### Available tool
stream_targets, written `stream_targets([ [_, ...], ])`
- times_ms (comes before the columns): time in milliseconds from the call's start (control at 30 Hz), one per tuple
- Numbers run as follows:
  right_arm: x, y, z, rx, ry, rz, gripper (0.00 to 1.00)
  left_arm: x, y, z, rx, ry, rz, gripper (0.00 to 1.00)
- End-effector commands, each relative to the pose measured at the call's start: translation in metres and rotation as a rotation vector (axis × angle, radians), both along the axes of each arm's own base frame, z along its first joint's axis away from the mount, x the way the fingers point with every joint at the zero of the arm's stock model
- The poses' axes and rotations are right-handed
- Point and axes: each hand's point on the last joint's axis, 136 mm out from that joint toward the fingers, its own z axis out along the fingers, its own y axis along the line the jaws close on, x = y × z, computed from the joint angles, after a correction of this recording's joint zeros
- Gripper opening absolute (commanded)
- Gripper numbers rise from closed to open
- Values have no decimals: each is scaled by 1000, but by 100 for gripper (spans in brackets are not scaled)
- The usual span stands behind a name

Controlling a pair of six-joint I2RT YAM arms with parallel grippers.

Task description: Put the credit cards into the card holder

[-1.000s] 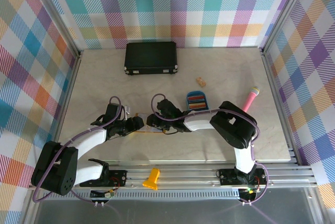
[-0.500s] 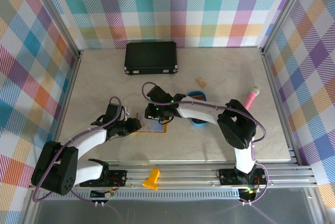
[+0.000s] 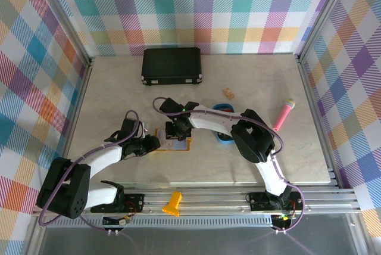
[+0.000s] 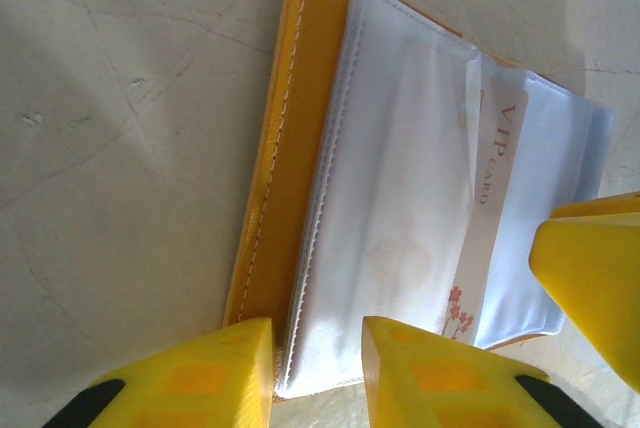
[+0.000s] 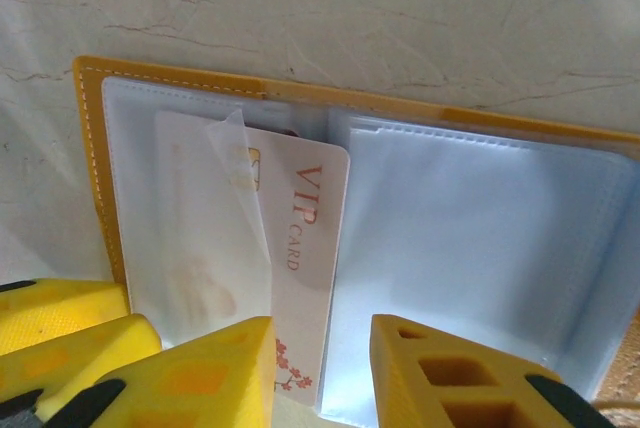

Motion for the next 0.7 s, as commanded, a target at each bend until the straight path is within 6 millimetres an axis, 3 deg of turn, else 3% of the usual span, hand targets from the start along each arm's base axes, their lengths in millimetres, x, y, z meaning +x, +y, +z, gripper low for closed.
stream_targets([
  [0, -2, 2, 0, -13, 27, 28, 30, -3, 3, -5, 6, 29, 0, 28],
  [667, 4, 10, -12, -40, 41, 31, 29, -3, 3, -2, 3, 14, -3, 27],
])
